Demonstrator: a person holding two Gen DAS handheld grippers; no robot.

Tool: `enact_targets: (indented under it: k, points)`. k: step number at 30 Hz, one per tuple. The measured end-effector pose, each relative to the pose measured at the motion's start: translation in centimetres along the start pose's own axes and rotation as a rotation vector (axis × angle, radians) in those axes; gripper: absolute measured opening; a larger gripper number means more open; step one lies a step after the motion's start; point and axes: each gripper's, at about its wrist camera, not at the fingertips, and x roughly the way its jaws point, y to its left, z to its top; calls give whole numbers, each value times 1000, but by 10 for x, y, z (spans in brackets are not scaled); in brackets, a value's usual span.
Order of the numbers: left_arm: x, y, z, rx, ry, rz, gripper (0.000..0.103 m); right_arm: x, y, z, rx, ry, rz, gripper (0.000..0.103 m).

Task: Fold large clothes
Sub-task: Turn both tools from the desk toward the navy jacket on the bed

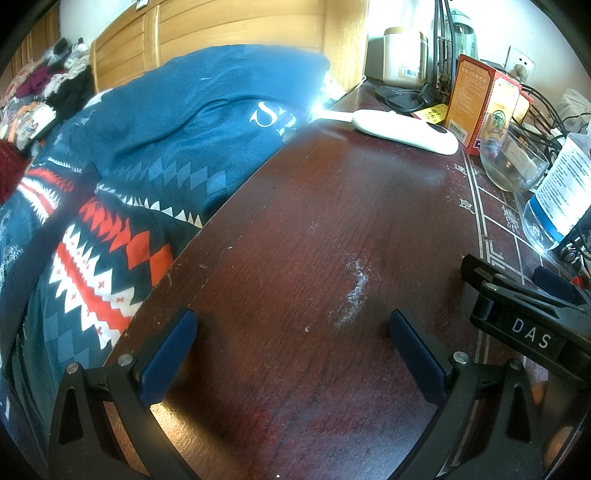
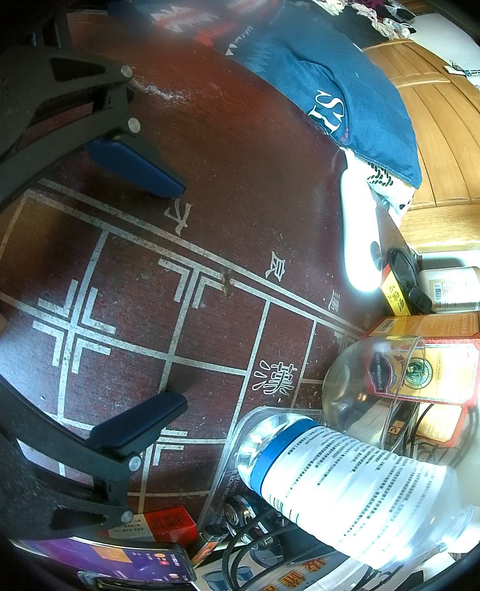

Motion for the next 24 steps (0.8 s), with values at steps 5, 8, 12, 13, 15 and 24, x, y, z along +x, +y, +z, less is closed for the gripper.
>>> enact_targets:
  k: [5,8,12,13,15,24]
  points:
    - [1,2,3,55,1,-39,103,0,0,0,0,0,0,103]
    - [2,1,2,69,2,-46,103,0,0,0,0,0,0,103]
    - [1,1,4,157,68,-112,103,0,0,0,0,0,0,103]
    - [1,0,4,184,88,-132,103,0,0,0,0,0,0,103]
    - [-1,0,3,208,99,-147,103,0,0,0,0,0,0,103]
    - [-8,-1,-7,226,87,-153,103,0,0,0,0,0,0,103]
